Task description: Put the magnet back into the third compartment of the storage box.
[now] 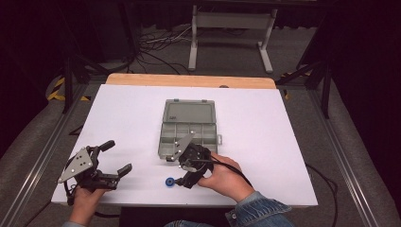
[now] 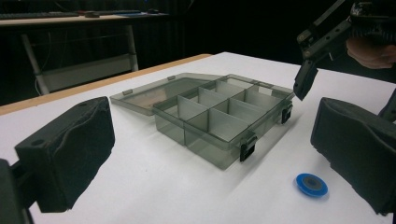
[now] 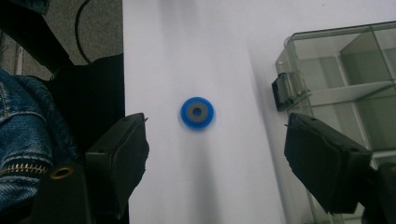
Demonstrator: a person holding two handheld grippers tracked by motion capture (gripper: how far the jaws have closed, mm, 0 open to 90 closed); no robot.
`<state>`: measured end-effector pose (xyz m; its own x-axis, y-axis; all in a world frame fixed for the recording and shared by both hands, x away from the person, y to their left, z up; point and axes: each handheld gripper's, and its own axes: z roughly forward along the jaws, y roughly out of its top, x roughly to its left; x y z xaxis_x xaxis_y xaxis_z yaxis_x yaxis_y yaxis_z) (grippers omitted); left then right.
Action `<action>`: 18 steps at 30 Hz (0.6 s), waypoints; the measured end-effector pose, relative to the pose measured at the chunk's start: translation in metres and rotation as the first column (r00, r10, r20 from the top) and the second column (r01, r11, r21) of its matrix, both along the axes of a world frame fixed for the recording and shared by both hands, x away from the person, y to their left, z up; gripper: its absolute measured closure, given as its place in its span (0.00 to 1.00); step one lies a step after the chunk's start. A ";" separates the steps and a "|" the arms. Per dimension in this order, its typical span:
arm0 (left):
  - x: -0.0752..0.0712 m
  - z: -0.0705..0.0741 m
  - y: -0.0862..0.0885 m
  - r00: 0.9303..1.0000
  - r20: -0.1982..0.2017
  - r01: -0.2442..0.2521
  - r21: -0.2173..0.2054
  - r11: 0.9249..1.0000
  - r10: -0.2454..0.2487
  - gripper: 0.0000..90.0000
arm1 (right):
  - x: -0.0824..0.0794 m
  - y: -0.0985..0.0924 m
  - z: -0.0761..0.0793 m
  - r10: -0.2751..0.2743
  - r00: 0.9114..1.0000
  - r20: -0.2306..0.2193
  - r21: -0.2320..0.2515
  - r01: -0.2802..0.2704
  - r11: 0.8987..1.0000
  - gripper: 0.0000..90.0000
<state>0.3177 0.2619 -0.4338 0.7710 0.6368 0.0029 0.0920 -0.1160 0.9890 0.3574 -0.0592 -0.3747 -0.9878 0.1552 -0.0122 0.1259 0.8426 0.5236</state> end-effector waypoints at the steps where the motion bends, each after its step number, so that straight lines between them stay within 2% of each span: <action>1: 0.000 0.000 0.000 1.000 0.000 0.000 0.000 1.000 0.000 0.00 | 0.000 0.002 -0.002 -0.001 1.000 -0.004 -0.003 0.001 1.000 0.25; 7: -0.002 0.000 0.003 1.000 0.001 -0.007 0.002 1.000 0.007 0.00 | 0.000 0.013 -0.014 0.019 0.999 -0.034 -0.041 -0.021 0.999 0.28; 18: -0.002 0.000 0.002 1.000 0.000 -0.007 0.002 1.000 0.007 0.00 | 0.001 0.028 -0.030 0.042 0.998 -0.047 -0.084 -0.046 0.995 0.31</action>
